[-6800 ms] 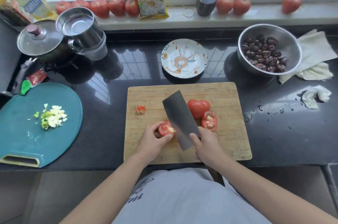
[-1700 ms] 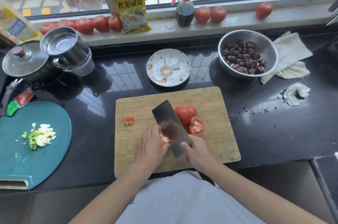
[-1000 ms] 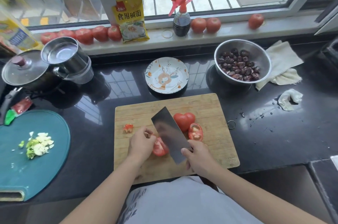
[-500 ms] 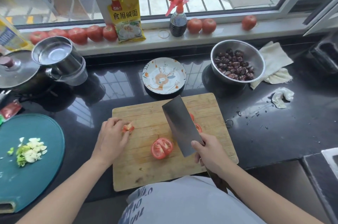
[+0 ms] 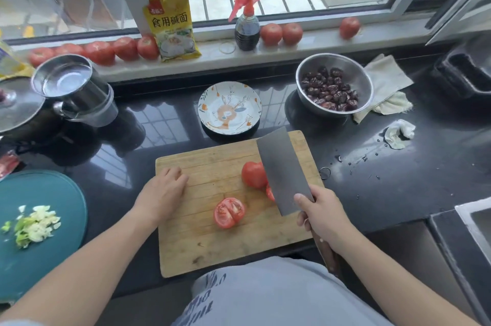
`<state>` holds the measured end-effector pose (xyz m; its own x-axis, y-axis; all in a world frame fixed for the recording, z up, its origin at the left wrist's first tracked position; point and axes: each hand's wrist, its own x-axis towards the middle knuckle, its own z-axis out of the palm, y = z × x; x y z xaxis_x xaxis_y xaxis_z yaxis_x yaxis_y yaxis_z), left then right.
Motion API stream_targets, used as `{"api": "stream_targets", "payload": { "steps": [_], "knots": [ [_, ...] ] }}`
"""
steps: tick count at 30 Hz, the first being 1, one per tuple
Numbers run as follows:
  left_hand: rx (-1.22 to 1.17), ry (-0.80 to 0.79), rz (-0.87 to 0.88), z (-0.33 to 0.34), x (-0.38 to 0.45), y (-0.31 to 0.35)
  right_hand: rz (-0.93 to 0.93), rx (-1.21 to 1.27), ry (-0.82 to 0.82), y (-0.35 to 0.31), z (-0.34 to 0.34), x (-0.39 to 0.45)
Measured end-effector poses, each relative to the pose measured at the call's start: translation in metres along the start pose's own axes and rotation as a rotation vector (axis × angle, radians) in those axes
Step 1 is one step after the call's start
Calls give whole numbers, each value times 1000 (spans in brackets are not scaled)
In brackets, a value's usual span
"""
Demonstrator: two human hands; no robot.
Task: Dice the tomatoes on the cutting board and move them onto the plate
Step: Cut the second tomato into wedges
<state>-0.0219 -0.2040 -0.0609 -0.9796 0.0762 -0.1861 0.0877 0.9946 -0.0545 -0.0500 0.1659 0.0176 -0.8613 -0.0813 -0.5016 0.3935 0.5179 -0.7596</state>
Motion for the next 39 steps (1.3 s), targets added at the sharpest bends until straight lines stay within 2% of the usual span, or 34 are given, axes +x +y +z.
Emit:
{"api": "stream_targets", "payload": {
  "steps": [3,4,6,7,9,12,16,19,22,25,28,30,34,36,39],
  "knots": [
    [-131,29,-137,-26,1,40,14,34,54,7,-21,1],
    [-246,-33,-169,-35,0,59,22,41,70,9,-28,2],
    [-418,-260,-152,-48,-5,95,42,46,93,12,-43,3],
    [-397,-357,-106,-50,-7,111,46,47,97,14,-50,4],
    [-274,-448,-40,-49,-13,135,41,40,96,15,-59,8],
    [-262,-365,-65,-43,-15,146,32,20,78,15,-66,15],
    [-357,-252,-280,-41,-17,121,23,10,38,12,-65,22],
    [-309,-268,-398,-37,-22,95,12,3,22,9,-61,22],
    [-288,-311,-434,-38,-27,89,7,10,8,5,-56,18],
    [-129,-303,-353,-46,-14,104,9,28,12,5,-54,16],
    [-321,-201,-151,-55,24,141,25,16,18,7,-55,15],
    [-366,-193,-77,-58,51,165,36,11,26,7,-56,13],
    [-159,-111,-33,-46,71,172,34,22,54,5,-57,10],
    [-266,-15,-89,-39,64,162,34,21,68,5,-56,9],
    [-614,91,-286,-40,51,133,44,27,71,6,-51,8]
  ]
}}
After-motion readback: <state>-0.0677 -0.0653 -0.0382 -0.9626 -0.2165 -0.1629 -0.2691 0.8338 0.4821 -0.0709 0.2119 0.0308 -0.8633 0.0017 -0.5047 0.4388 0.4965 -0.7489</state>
